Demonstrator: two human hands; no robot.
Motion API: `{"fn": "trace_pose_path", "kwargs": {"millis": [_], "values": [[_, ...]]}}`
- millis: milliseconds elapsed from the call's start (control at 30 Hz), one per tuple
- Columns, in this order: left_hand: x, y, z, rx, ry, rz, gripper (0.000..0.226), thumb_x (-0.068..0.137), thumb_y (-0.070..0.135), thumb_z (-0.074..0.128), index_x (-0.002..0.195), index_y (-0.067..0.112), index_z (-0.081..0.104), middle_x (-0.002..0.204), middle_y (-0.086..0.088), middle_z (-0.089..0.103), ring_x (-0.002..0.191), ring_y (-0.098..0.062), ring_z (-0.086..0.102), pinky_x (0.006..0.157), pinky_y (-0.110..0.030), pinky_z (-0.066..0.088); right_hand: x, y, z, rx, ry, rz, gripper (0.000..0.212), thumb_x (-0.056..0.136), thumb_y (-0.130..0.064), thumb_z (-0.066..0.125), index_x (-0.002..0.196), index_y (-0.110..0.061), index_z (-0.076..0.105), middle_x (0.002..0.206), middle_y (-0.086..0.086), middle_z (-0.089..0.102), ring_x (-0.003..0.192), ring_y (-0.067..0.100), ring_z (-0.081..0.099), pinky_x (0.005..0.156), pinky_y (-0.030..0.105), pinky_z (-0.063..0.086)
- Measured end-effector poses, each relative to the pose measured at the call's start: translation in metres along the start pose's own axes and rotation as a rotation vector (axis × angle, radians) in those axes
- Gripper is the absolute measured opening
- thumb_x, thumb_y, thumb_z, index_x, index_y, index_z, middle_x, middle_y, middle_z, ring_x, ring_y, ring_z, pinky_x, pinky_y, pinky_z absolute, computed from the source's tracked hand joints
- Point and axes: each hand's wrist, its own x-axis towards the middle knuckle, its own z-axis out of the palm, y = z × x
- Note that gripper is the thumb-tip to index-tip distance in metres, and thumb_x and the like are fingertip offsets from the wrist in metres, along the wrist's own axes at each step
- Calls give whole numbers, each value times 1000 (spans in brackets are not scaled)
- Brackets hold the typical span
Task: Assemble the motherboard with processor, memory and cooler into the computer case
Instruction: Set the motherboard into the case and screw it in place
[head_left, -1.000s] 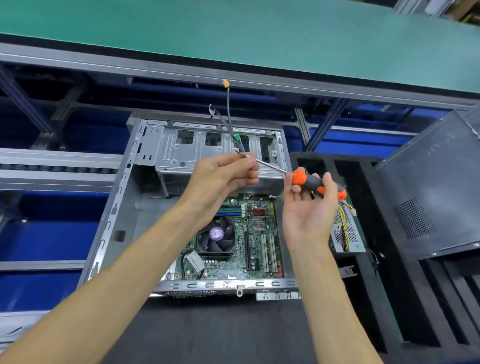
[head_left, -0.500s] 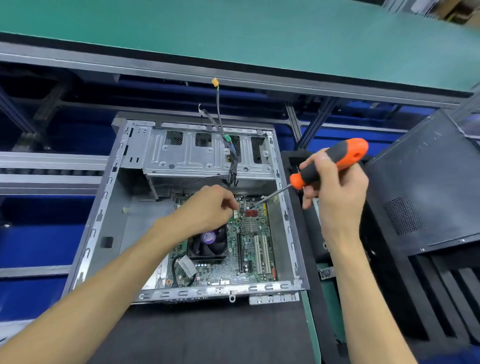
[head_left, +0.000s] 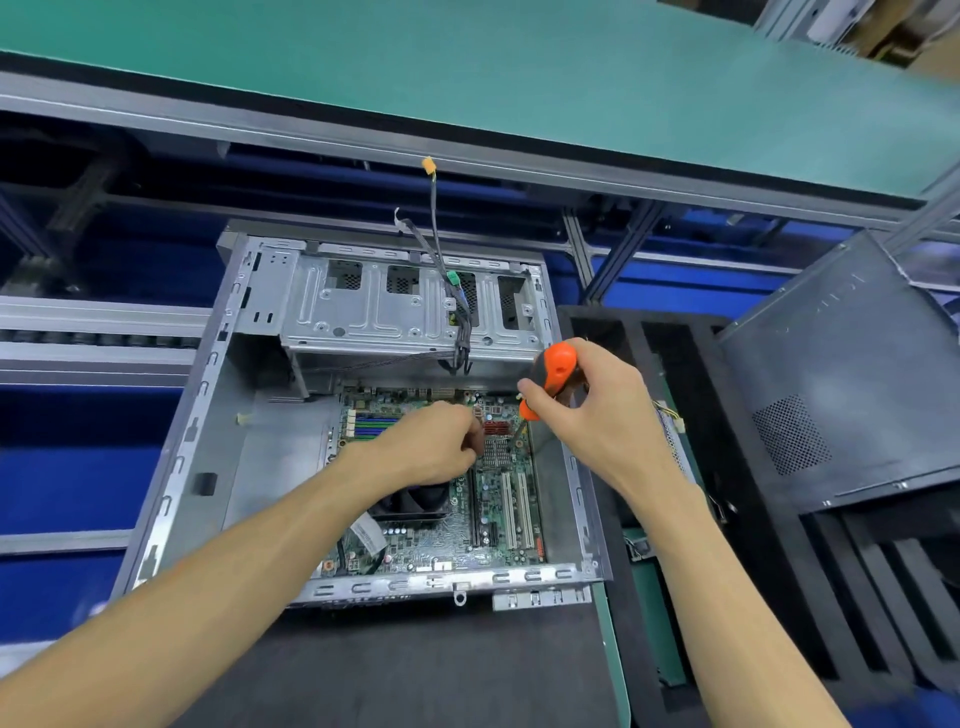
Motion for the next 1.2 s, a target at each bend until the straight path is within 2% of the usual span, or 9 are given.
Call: {"fn": "trace_pose_path", "kwargs": {"millis": [100, 200, 300, 533, 633, 800, 900, 1067, 1200], "values": [[0, -2, 4, -9, 9, 7, 18, 90, 18, 60, 100, 24, 73, 102, 4, 73, 82, -9, 58, 76, -24, 45, 0, 3, 1, -86, 12, -22, 30, 86, -41, 73, 75, -26, 48, 72, -7, 53, 68, 11, 49, 62, 33, 45], [0, -3, 4, -22, 13, 14, 18, 90, 17, 60, 100, 23, 74, 103, 4, 73, 83, -9, 59, 80, -25, 47, 0, 7, 2, -131, 19, -36, 27, 86, -42, 72, 78, -28, 50, 72, -13, 50, 70, 5, 45, 62, 22, 35], [0, -3, 4, -21, 17, 30, 20, 90, 15, 60, 101, 23, 75, 103, 5, 73, 83, -8, 59, 80, -24, 47, 0, 9, 4, -180, 17, -30, 25, 86, -44, 72, 82, -28, 53, 73, -17, 47, 74, 6, 41, 63, 15, 32], [-1, -3, 4, -43, 34, 44, 22, 89, 15, 58, 98, 23, 76, 102, 7, 73, 80, -4, 58, 78, -21, 44, -2, 15, 8, -200, -25, -25, 23, 87, -43, 73, 93, -26, 60, 82, -17, 52, 84, 9, 48, 71, 30, 42], [-1, -4, 4, -48, 31, 43, 21, 89, 15, 58, 97, 25, 75, 100, 8, 73, 78, -4, 57, 77, -21, 43, -1, 17, 10, -210, -24, -23, 23, 87, -44, 73, 94, -27, 59, 83, -17, 51, 85, 8, 48, 71, 30, 42], [0, -5, 4, -46, 17, 41, 20, 90, 17, 59, 98, 26, 75, 99, 8, 73, 83, -7, 62, 83, -28, 52, -1, 19, 11, -215, -25, -23, 23, 87, -44, 72, 93, -28, 57, 82, -19, 47, 85, 9, 46, 70, 31, 41], [1, -5, 4, -39, 17, 39, 20, 89, 18, 59, 97, 26, 75, 99, 8, 73, 86, -8, 63, 82, -27, 51, 1, 19, 13, -204, -34, -21, 24, 87, -44, 72, 95, -25, 60, 86, -14, 54, 88, 11, 50, 73, 34, 45], [0, -4, 4, -40, 10, 35, 20, 90, 18, 59, 99, 26, 75, 100, 8, 73, 79, -4, 60, 75, -22, 45, 2, 17, 17, -212, -29, -47, 25, 85, -46, 73, 94, -26, 60, 90, -15, 57, 89, 8, 49, 71, 29, 42], [0, -3, 2, -42, 8, 39, 21, 90, 18, 58, 100, 25, 75, 103, 6, 73, 80, -6, 60, 76, -24, 46, 4, 18, 17, -220, -36, -46, 30, 83, -51, 73, 86, -32, 50, 77, -20, 47, 81, 6, 43, 64, 27, 35]]}}
